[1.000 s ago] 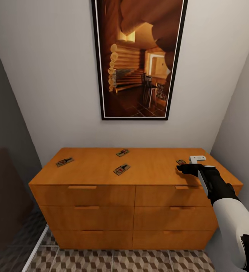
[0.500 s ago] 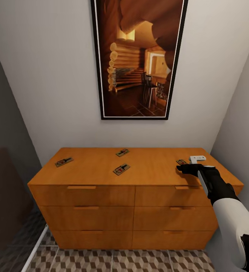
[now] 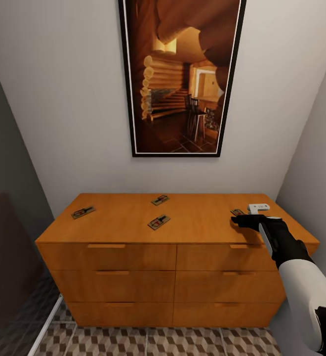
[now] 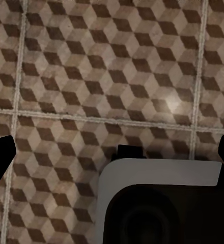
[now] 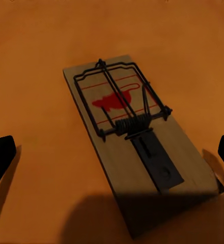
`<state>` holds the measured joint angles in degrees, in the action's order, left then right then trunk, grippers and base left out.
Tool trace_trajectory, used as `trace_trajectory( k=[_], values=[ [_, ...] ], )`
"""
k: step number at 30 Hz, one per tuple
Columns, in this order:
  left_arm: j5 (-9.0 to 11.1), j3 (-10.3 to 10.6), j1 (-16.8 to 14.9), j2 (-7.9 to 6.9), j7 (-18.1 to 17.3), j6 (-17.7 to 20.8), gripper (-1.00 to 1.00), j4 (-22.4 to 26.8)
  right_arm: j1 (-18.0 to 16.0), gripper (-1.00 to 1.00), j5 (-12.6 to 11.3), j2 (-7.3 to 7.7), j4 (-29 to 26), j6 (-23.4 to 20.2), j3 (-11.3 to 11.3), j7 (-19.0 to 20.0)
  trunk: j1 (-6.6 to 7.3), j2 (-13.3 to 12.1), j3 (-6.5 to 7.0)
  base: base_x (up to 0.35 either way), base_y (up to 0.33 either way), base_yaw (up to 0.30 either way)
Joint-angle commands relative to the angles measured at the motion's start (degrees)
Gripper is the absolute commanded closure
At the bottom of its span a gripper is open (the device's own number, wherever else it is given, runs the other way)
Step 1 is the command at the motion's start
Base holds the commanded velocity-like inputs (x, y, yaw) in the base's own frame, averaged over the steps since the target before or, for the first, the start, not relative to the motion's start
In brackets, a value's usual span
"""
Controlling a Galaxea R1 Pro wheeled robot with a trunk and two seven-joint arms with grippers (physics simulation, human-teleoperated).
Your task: Take the four mousetraps from the cabinet in the bathroom and place them on the bathroom floor. Make sure all four end up on the same floor surface, and ensure that at least two of them are either under or directly next to the same bathroom sink.
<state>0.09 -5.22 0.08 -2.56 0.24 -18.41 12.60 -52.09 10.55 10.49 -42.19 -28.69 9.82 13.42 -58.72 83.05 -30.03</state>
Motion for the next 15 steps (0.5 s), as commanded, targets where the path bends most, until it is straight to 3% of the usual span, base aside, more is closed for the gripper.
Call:
trace_trajectory(
  k=[1, 15],
  values=[
    [0.0, -0.1, 0.0, 0.02, 0.0, -0.1, -1.00, 0.1, 0.0, -1.00, 0.6, -0.03, -0.1, -0.2, 0.2, 0.5, -0.01, 0.0, -0.05, 0.079, -0.043, 0.000],
    [0.0, -0.1, 0.0, 0.02, 0.0, -0.1, -1.00, 0.1, 0.0, -1.00, 0.6, -0.03, -0.1, -0.2, 0.2, 0.5, -0.01, 0.0, -0.05, 0.031, -0.021, 0.000]
  ],
)
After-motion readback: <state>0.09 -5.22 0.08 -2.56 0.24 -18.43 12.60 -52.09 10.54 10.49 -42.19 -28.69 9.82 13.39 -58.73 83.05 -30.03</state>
